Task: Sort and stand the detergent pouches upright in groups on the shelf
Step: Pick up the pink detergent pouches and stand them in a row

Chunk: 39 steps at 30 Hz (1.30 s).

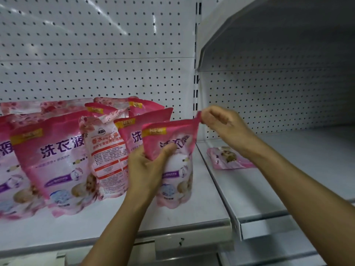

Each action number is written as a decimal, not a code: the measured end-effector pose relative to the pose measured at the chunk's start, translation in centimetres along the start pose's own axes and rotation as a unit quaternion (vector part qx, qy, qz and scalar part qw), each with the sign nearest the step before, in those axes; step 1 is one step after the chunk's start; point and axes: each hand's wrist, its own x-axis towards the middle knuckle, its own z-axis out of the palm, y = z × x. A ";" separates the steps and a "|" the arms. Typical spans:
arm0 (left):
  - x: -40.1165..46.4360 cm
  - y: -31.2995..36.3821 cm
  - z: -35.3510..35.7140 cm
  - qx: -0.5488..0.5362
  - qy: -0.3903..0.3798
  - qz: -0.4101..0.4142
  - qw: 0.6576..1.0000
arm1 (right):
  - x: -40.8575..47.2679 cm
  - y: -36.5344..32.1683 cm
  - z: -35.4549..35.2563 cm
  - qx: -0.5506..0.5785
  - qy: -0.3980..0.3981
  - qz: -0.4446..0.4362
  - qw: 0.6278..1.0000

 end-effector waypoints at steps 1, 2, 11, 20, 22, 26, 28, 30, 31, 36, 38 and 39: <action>-0.1 -0.1 -0.2 -0.018 0.021 -0.005 1.000 | 0.0 2.1 -0.1 -0.036 0.012 0.050 0.998; -0.2 -0.1 -0.5 -0.035 0.041 -0.016 0.998 | -0.3 4.4 -0.1 -0.111 -0.001 0.114 0.987; 0.2 -0.7 -3.7 -0.047 0.091 -0.055 0.993 | -2.0 11.1 3.2 -0.544 0.006 0.110 0.832; -2.3 -1.5 -3.2 -0.140 0.018 -0.110 0.984 | -8.0 6.0 2.2 -0.125 -0.008 -0.039 0.991; -3.1 -1.9 -2.7 -0.144 0.020 -0.121 0.982 | -10.8 4.7 3.2 -0.066 -0.076 -0.012 0.995; -3.6 -3.9 -2.7 -0.159 0.008 -0.166 0.973 | -13.8 3.5 2.4 0.082 -0.139 0.118 0.980; -3.4 -4.4 -2.8 -0.176 -0.003 -0.178 0.968 | -13.0 3.3 2.3 0.141 0.017 0.194 0.971; -3.2 -4.6 -2.9 -0.176 -0.012 -0.178 0.968 | -10.9 3.7 2.8 0.158 0.100 0.302 0.935; -3.2 -4.6 -2.9 -0.172 -0.015 -0.175 0.969 | -9.6 4.1 3.2 0.151 0.089 0.354 0.919; -3.3 -4.8 -3.0 -0.199 -0.020 -0.179 0.963 | -5.7 4.3 4.7 0.154 0.033 0.463 0.872; -3.2 -4.8 -3.1 -0.223 -0.020 -0.197 0.955 | -5.2 3.8 5.4 0.177 0.027 0.475 0.862; -3.2 -4.8 -3.2 -0.234 -0.018 -0.207 0.950 | -5.2 3.6 5.8 0.189 0.024 0.482 0.855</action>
